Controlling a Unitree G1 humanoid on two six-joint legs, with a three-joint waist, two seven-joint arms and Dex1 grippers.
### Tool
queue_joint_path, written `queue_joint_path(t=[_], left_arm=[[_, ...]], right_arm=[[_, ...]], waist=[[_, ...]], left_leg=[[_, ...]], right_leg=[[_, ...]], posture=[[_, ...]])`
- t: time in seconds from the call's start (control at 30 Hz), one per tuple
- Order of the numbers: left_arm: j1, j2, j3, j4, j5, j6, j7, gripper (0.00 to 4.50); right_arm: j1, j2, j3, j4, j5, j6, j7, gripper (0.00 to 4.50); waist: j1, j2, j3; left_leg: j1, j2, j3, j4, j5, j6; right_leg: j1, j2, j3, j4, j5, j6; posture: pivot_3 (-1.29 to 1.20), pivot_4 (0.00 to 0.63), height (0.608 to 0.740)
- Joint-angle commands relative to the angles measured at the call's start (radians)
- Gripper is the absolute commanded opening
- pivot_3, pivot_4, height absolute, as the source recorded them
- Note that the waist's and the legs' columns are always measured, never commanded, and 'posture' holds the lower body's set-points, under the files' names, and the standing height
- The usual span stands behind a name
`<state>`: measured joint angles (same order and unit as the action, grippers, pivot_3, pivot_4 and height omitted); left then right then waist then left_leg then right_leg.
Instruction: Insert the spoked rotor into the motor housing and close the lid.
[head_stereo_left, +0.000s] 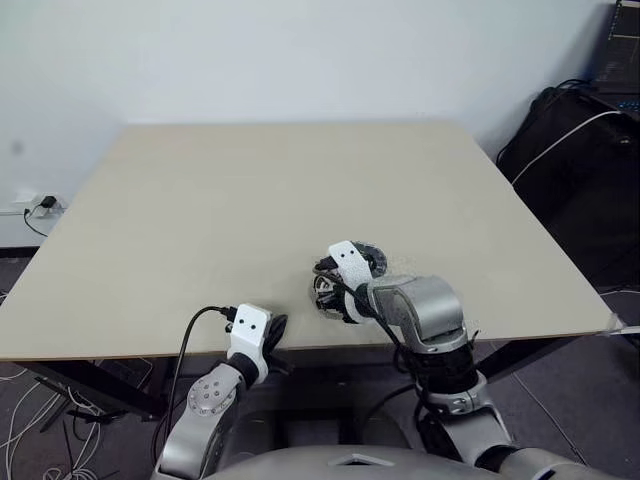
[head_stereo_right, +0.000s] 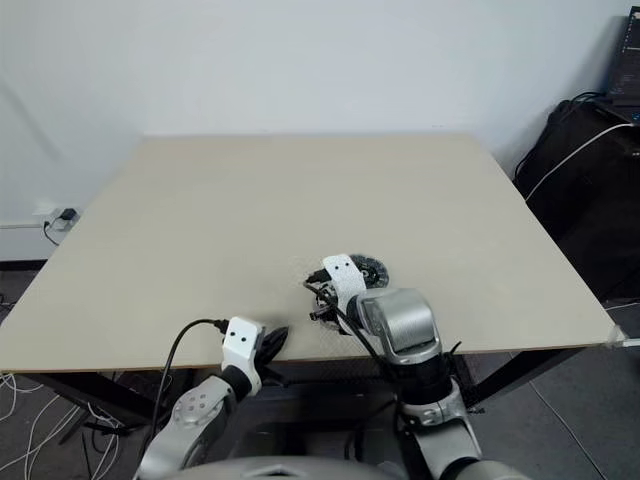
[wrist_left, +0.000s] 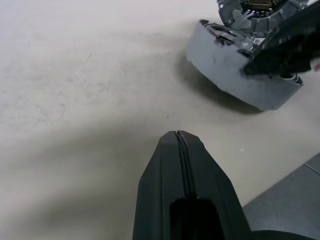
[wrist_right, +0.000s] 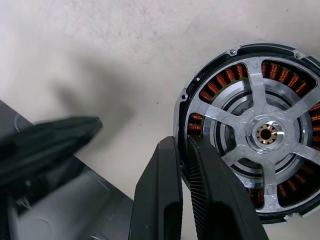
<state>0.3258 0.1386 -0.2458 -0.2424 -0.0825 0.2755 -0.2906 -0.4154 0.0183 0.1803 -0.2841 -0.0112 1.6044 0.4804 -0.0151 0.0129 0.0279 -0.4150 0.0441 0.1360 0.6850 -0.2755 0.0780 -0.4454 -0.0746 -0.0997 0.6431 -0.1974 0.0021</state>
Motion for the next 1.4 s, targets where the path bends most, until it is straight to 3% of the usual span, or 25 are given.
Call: queue_joint_path(t=[0.03,0.37,0.57,0.8,0.97,1.23,1.4], left_arm=[[-0.005,-0.007,-0.002,-0.018,-0.005,-0.017,0.001,0.00],[-0.009,-0.006,-0.002,-0.016,-0.005,-0.017,0.003,0.00],[-0.008,-0.004,0.000,-0.019,-0.005,-0.016,0.003,0.00],[-0.006,-0.001,0.001,-0.021,-0.007,-0.015,0.001,0.00],[-0.013,-0.002,-0.001,-0.015,-0.007,-0.015,-0.001,0.00],[-0.021,-0.002,-0.002,-0.008,-0.009,-0.015,-0.005,0.00],[-0.025,-0.002,-0.002,-0.003,-0.011,-0.017,-0.006,0.00]], right_arm=[[-0.037,0.036,-0.035,-0.021,0.018,-0.012,-0.065,0.02],[-0.080,0.125,-0.118,0.257,0.018,-0.216,-0.252,0.02],[-0.097,0.143,-0.101,0.301,0.053,-0.259,-0.292,1.96],[-0.112,0.101,-0.026,0.229,0.094,-0.285,-0.268,1.96],[-0.125,-0.100,0.170,0.129,0.115,-0.399,-0.115,1.96],[-0.174,-0.542,0.496,0.044,0.019,-0.795,0.253,1.96],[-0.205,-0.679,0.590,0.058,-0.050,-0.953,0.434,1.96]], waist=[[-0.002,0.001,0.000],[-0.016,-0.002,-0.002],[-0.011,0.001,-0.002],[-0.020,0.002,-0.002],[-0.021,0.002,-0.001],[-0.020,-0.002,0.002],[-0.017,-0.006,0.005]], left_leg=[[0.000,0.000,0.000,0.000,0.000,0.000],[0.002,0.000,0.000,-0.001,0.001,-0.001],[0.002,0.000,0.001,-0.001,0.001,-0.001],[0.001,0.000,0.001,-0.002,0.001,-0.001],[0.001,0.000,0.001,-0.002,0.000,-0.001],[0.001,0.000,0.001,-0.002,0.000,0.000],[0.001,0.000,0.000,-0.002,0.000,0.000]], right_leg=[[0.000,0.000,0.000,0.000,0.000,0.000],[0.002,0.000,0.000,0.000,0.001,0.001],[0.002,-0.005,-0.001,0.000,0.002,0.002],[0.000,-0.003,-0.001,0.000,0.000,0.000],[0.000,-0.003,-0.002,-0.001,0.000,0.000],[0.001,-0.003,-0.005,-0.002,0.000,0.000],[0.001,-0.002,-0.005,-0.002,0.000,0.000]], posture=[[0.00,0.000,0.740],[0.00,0.000,0.740],[0.00,0.000,0.740],[0.00,0.000,0.740],[0.00,0.000,0.740],[0.00,0.000,0.740],[0.00,0.000,0.740]])
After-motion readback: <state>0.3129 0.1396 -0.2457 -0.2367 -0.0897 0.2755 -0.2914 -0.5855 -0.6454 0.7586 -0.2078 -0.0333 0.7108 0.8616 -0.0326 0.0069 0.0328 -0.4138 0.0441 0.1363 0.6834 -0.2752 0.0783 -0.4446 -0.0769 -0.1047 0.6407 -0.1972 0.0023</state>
